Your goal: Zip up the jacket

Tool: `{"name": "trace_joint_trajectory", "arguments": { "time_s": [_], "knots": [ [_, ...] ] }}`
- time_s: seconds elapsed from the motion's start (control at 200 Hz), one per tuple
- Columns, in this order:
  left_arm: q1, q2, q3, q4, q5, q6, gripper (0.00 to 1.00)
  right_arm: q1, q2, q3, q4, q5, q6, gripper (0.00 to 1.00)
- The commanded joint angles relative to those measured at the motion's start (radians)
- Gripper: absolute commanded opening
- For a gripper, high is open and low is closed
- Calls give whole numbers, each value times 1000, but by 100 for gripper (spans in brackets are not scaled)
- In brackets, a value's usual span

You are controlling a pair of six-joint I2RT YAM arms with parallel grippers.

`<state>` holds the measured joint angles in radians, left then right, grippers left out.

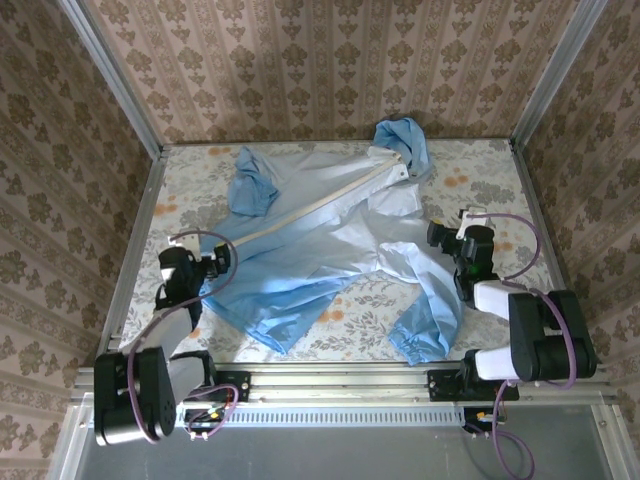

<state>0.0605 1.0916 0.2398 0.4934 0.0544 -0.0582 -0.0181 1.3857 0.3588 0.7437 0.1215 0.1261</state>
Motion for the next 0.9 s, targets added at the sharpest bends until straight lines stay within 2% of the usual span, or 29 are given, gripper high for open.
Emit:
{"name": "trace_joint_trajectory", "arguments": {
  "time_s": [0.0,0.135,0.285,0.52,0.895],
  "knots": [
    [-2,77,-2,243,24,24,100,-8,66,-14,155,-35,-27,100],
    [-2,178,17,364,31,40,100,-7,140,-14,228,-43,-29,100],
    [-18,280,68,406,39,71,100,1,137,18,157,-48,-42,100],
    [-61,443,118,466,11,127,100,16,141,29,141,-23,-53,100],
    [-57,459,159,402,3,118,100,20,141,28,144,-17,-58,100]
  ]
}}
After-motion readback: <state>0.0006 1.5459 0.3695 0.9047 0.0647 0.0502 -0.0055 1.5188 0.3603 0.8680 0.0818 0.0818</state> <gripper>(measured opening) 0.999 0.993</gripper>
